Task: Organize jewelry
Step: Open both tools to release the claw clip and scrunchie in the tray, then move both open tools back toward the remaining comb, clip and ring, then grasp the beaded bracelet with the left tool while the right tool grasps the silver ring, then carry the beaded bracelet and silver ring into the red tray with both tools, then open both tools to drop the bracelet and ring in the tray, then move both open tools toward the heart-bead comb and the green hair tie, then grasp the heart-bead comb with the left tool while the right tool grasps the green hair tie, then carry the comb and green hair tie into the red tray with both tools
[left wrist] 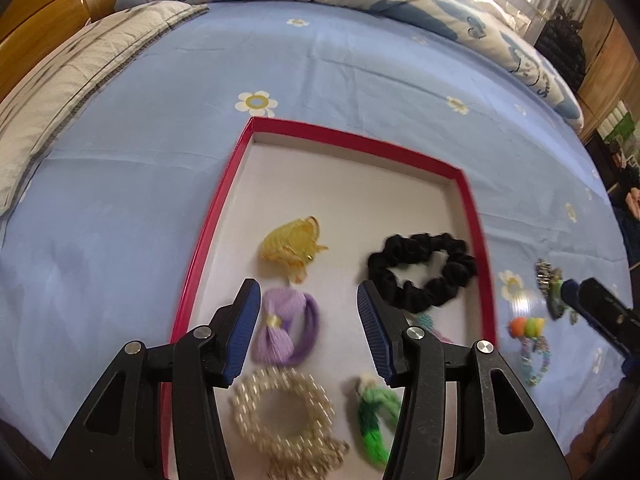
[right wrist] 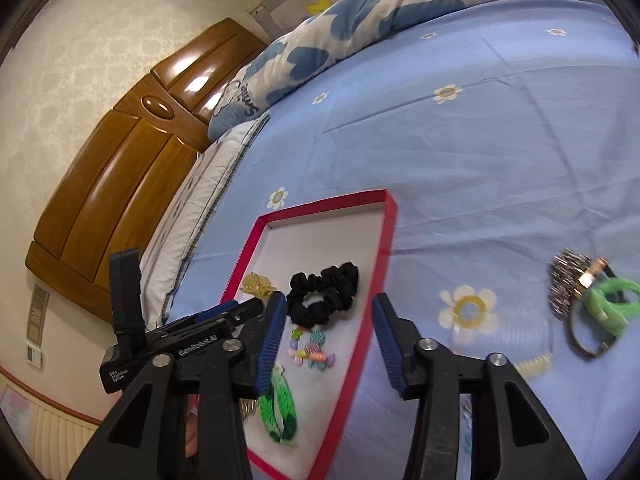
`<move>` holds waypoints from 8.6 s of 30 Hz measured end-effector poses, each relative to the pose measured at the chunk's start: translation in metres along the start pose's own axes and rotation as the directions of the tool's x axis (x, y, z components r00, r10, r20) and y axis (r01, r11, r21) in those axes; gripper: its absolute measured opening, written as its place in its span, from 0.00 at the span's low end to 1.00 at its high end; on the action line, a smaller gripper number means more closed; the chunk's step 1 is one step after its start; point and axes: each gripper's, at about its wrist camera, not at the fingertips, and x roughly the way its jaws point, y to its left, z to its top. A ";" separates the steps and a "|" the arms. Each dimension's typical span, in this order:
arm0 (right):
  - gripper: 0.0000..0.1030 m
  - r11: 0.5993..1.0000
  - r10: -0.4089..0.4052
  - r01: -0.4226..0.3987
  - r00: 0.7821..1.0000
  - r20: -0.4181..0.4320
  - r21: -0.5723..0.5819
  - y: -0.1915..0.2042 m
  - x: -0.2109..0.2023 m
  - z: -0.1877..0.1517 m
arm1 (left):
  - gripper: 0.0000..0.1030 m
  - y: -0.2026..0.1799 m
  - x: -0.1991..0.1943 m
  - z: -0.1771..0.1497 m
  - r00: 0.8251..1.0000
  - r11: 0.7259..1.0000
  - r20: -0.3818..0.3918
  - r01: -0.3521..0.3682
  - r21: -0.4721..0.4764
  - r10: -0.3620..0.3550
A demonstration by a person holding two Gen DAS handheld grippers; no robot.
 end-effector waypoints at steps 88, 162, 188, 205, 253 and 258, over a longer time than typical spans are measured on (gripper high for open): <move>0.23 0.975 -0.190 0.196 0.980 0.062 -0.104 -0.043 -0.093 -0.059 | 0.06 -0.120 -0.103 -0.057 0.946 0.935 0.059 0.305 0.181 -0.320; 0.27 0.954 -0.065 0.010 0.983 -0.174 -0.300 0.059 0.024 -0.077 | 0.29 0.025 -0.059 -0.071 0.996 0.992 0.005 0.088 -0.094 -0.088; 0.35 0.969 -0.247 0.245 0.968 0.054 0.043 -0.089 -0.100 -0.052 | 0.46 -0.128 -0.046 -0.066 0.978 0.953 -0.066 0.207 0.222 -0.198; 0.44 0.961 -0.266 0.261 0.962 0.053 0.090 -0.128 -0.081 -0.013 | 0.67 -0.197 0.015 -0.045 0.968 0.889 -0.186 0.232 0.394 -0.171; 0.07 0.986 -0.160 0.153 0.981 0.113 0.067 -0.094 -0.104 -0.029 | 0.51 -0.160 -0.021 -0.058 0.960 0.907 -0.110 0.279 0.314 -0.257; 0.07 0.994 -0.112 0.110 0.991 0.080 0.023 -0.067 -0.089 -0.033 | 0.51 -0.125 -0.033 -0.057 0.968 0.934 -0.076 0.251 0.254 -0.240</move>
